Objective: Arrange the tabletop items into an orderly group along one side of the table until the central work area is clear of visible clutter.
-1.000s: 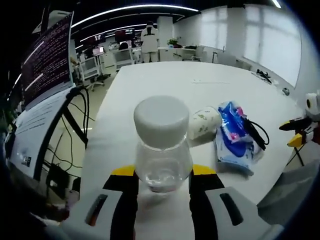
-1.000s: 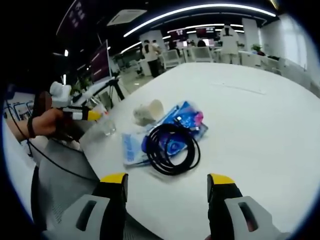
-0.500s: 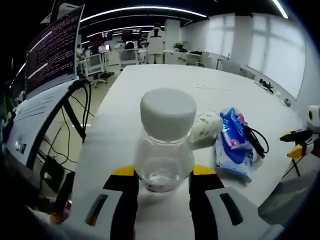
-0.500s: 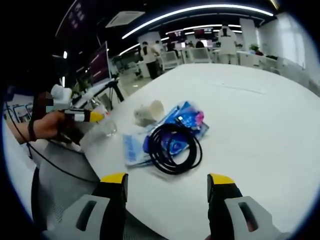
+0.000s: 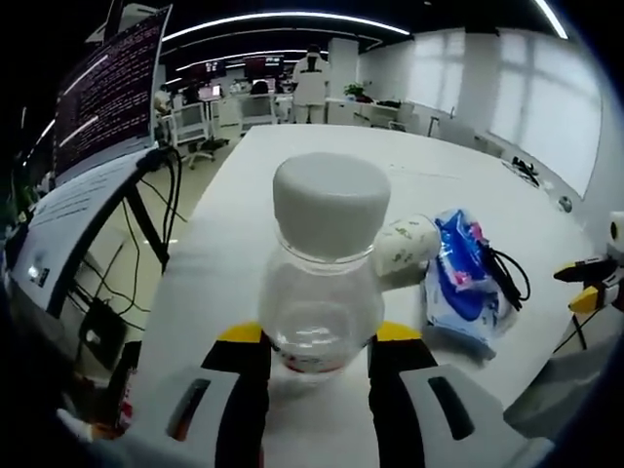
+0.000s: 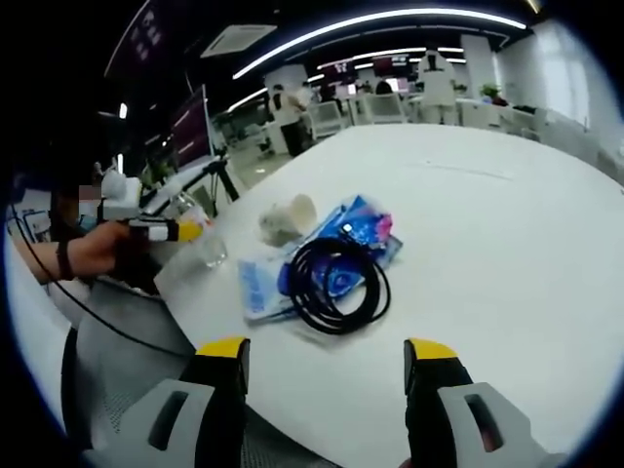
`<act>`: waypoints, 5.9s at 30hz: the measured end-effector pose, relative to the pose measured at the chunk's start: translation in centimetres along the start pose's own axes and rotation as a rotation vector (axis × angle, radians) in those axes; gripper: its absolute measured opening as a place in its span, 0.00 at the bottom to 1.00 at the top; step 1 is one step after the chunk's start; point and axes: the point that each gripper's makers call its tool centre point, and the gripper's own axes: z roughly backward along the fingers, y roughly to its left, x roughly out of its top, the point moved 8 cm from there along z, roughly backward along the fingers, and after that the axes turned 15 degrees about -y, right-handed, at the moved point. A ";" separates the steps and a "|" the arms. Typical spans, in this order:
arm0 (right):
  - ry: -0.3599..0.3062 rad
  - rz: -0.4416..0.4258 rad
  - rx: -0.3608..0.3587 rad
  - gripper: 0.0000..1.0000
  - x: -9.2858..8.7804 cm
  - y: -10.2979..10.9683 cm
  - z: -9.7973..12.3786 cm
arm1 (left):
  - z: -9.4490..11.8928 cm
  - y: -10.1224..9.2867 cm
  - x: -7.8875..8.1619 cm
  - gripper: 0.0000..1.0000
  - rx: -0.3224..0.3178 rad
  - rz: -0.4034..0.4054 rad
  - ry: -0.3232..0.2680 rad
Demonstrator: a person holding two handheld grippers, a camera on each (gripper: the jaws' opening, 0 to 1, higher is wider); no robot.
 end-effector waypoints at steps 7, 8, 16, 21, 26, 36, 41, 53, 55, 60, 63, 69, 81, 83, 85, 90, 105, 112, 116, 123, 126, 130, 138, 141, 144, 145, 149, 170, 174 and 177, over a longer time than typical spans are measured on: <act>0.006 -0.002 -0.005 0.65 -0.1 0.0 0.3 | 0.0 -0.1 0.0 0.38 0.007 0.014 -0.007; 0.005 -0.001 -0.005 0.65 0.0 -0.1 0.3 | -0.1 -0.1 0.0 0.38 0.006 0.016 -0.008; 0.002 -0.002 -0.011 0.66 0.3 -0.1 0.4 | -0.9 -0.1 0.4 0.38 -0.002 0.015 -0.012; 0.000 0.002 -0.011 0.66 0.5 -0.1 0.4 | -1.6 -0.2 0.7 0.38 -0.008 0.016 -0.011; -0.005 0.004 -0.014 0.66 0.8 -0.1 0.5 | -2.3 -0.1 1.1 0.38 -0.004 0.024 -0.018; 0.009 0.010 0.001 0.66 1.2 -0.2 0.3 | -5.0 0.6 2.0 0.38 0.003 0.034 -0.024; 0.009 0.007 -0.002 0.66 1.2 -0.7 0.3 | -6.0 0.9 2.3 0.38 0.002 0.038 -0.027; 0.025 0.004 0.000 0.66 1.0 -0.6 0.7 | -9.2 0.7 3.7 0.38 -0.014 0.049 -0.054; 0.033 0.003 -0.003 0.66 0.7 -0.6 1.0 | -9.4 0.4 3.8 0.38 -0.020 0.060 -0.058; 0.032 -0.006 -0.014 0.66 0.6 -0.5 1.2 | -10.8 0.7 4.2 0.38 -0.029 0.057 -0.061; 0.028 -0.015 -0.025 0.66 0.6 -0.7 1.3 | -11.4 0.7 4.5 0.38 -0.030 0.059 -0.067; 0.034 -0.014 -0.028 0.66 0.6 -0.7 1.3 | -13.0 0.9 5.3 0.39 -0.041 0.058 -0.070; 0.042 -0.015 -0.040 0.66 0.7 -1.2 1.6 | -14.7 1.1 6.1 0.40 -0.040 0.094 -0.073; 0.045 -0.015 -0.042 0.66 0.6 -1.3 1.6 | -14.9 1.1 6.2 0.40 -0.042 0.097 -0.072; 0.049 -0.016 -0.043 0.66 0.5 -1.2 1.6 | -15.0 1.2 6.3 0.40 -0.043 0.103 -0.070; 0.050 -0.017 -0.046 0.66 0.5 -1.4 1.6 | -15.1 1.3 6.2 0.40 -0.040 0.108 -0.066; 0.029 -0.019 -0.040 0.66 0.9 -1.4 1.2 | -13.6 2.0 6.7 0.48 -0.050 0.180 -0.049; 0.024 -0.015 -0.037 0.66 1.0 -1.5 1.2 | -10.9 2.5 5.2 0.47 -0.031 0.203 -0.049; 0.018 -0.016 -0.033 0.66 1.0 -1.5 1.2 | -9.1 2.8 3.8 0.47 -0.021 0.195 -0.036; 0.021 -0.010 -0.017 0.66 0.9 -1.2 1.1 | -7.4 2.7 2.3 0.46 -0.017 0.189 -0.012; 0.019 -0.008 -0.013 0.66 0.8 -1.1 1.1 | -6.7 2.2 1.5 0.46 -0.026 0.179 -0.002; 0.019 -0.006 -0.009 0.66 0.6 -1.2 1.0 | -6.4 1.5 1.4 0.46 -0.044 0.155 0.009; 0.011 -0.010 -0.014 0.66 0.5 -1.1 1.2 | -6.6 -0.3 2.0 0.45 -0.142 0.006 0.021; 0.008 -0.013 -0.019 0.66 0.4 -1.2 1.4 | -6.4 -0.8 2.0 0.45 -0.188 -0.125 0.040; 0.005 -0.014 -0.021 0.66 0.4 -1.1 1.5 | -6.5 -2.0 2.2 0.45 -0.241 -0.235 0.046; 0.005 -0.015 -0.021 0.66 0.4 -1.0 1.6 | -6.6 -2.3 2.3 0.45 -0.257 -0.283 0.050; 0.010 -0.013 -0.017 0.66 0.3 -0.8 1.7 | -7.1 -2.8 2.4 0.45 -0.319 -0.355 0.054; 0.001 -0.019 -0.025 0.66 0.4 -0.4 2.1 | -9.5 -5.8 3.9 0.44 -0.482 -0.687 0.074; 0.004 -0.022 -0.030 0.66 0.3 -0.5 2.2 | -10.1 -6.7 4.1 0.44 -0.506 -0.751 0.082; 0.003 -0.027 -0.039 0.66 0.2 -0.7 2.7 | -10.2 -7.1 4.2 0.45 -0.518 -0.762 0.084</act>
